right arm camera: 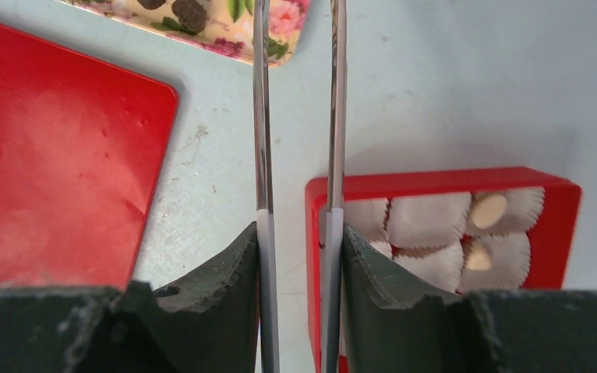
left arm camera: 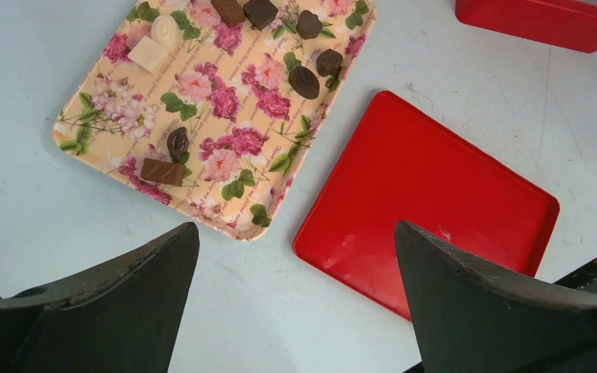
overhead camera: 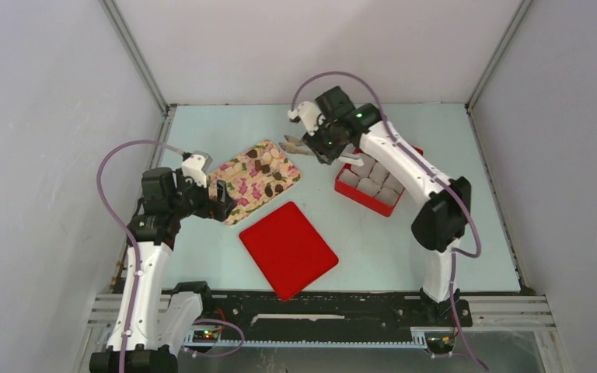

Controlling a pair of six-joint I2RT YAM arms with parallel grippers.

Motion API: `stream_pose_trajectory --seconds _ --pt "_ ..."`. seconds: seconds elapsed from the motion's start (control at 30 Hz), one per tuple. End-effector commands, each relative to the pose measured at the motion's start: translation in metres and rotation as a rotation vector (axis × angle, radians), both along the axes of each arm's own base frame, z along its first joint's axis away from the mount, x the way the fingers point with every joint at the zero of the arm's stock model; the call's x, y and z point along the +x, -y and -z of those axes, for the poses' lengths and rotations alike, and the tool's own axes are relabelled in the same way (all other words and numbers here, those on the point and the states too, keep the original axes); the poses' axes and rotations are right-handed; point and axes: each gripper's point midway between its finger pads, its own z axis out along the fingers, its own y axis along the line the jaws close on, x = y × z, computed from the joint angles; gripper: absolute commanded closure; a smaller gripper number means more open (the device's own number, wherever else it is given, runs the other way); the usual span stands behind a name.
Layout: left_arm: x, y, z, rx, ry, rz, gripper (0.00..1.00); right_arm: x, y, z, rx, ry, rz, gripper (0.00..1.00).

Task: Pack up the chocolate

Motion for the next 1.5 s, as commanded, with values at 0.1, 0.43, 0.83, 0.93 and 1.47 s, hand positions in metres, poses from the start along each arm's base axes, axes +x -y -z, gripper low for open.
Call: stream_pose_trajectory --seconds 0.1,0.43,0.83,0.93,1.47 --pt "0.006 0.004 -0.002 -0.028 0.011 0.019 0.00 -0.008 0.067 -0.042 0.074 0.006 0.131 0.77" --pt "0.011 0.009 0.000 -0.058 -0.017 0.032 0.00 -0.019 0.214 -0.013 -0.033 0.001 0.469 0.77" --pt "0.019 0.019 0.008 -0.060 -0.082 0.069 0.00 -0.029 0.298 0.007 -0.093 -0.025 0.676 0.76" --pt "0.019 0.019 0.008 -0.056 -0.084 0.070 0.00 -0.022 0.308 0.016 -0.136 -0.020 0.694 0.75" --pt "0.015 0.013 0.010 -0.018 -0.071 0.061 0.00 0.004 0.312 0.037 -0.175 -0.064 0.719 0.59"
